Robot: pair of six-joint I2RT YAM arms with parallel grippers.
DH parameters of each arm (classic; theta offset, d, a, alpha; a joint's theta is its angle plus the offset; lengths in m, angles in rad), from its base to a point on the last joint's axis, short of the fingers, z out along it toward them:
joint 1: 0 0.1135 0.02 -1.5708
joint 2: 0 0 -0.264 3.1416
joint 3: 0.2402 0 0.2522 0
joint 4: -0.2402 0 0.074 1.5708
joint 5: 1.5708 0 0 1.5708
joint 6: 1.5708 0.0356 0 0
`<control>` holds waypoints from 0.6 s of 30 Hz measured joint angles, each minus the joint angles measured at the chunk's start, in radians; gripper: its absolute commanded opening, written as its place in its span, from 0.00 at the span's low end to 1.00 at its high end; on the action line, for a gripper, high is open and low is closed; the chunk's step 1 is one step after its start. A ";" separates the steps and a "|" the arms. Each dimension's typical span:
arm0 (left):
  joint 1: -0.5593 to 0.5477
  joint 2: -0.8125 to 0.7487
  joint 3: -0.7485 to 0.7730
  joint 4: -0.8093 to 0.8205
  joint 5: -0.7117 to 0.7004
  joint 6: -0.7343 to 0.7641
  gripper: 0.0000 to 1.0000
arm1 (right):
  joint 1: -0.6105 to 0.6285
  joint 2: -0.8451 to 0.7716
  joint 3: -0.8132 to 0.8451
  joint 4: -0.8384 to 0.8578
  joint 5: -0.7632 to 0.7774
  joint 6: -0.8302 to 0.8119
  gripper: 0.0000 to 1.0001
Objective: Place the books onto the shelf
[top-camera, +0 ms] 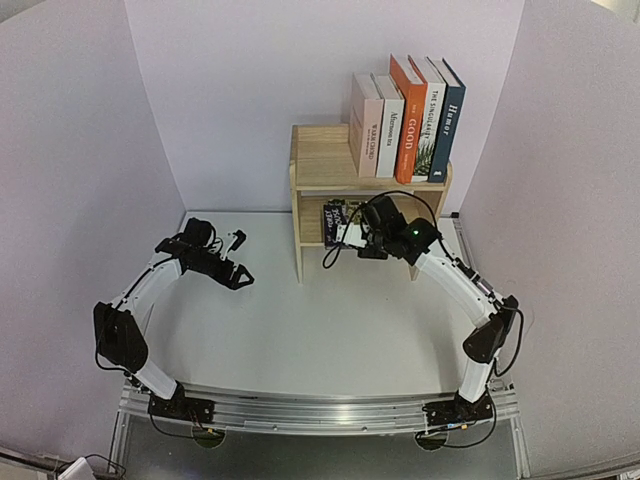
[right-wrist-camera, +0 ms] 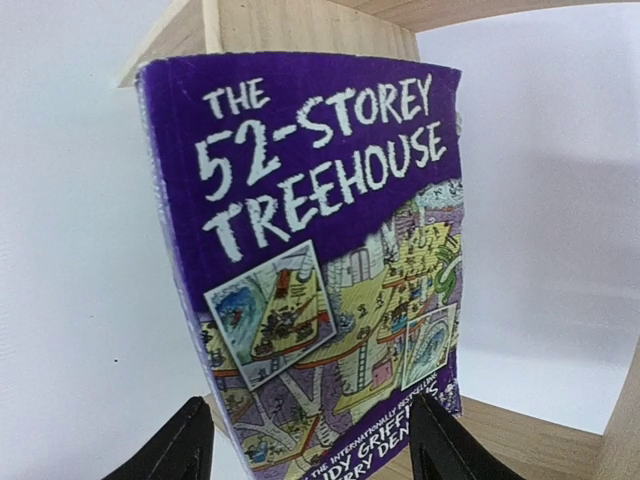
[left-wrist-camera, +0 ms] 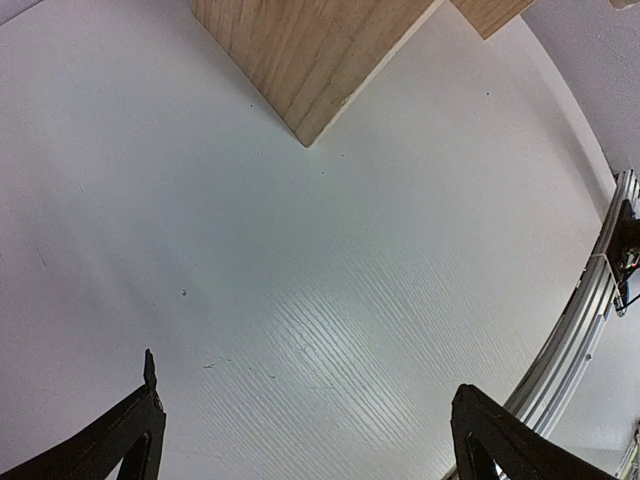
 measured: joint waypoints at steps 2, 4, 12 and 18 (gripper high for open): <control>0.000 0.000 0.000 0.000 0.000 0.000 1.00 | 0.000 0.000 0.001 -0.017 -0.020 0.011 0.68; 0.000 0.000 0.000 0.000 0.001 0.000 1.00 | 0.000 0.000 0.001 -0.030 -0.036 0.023 0.69; 0.000 0.000 0.000 0.000 0.007 0.001 0.99 | 0.000 0.016 0.015 -0.058 -0.070 0.051 0.61; 0.000 0.000 0.000 0.000 0.007 0.001 0.99 | -0.012 0.068 0.059 -0.062 -0.069 0.051 0.55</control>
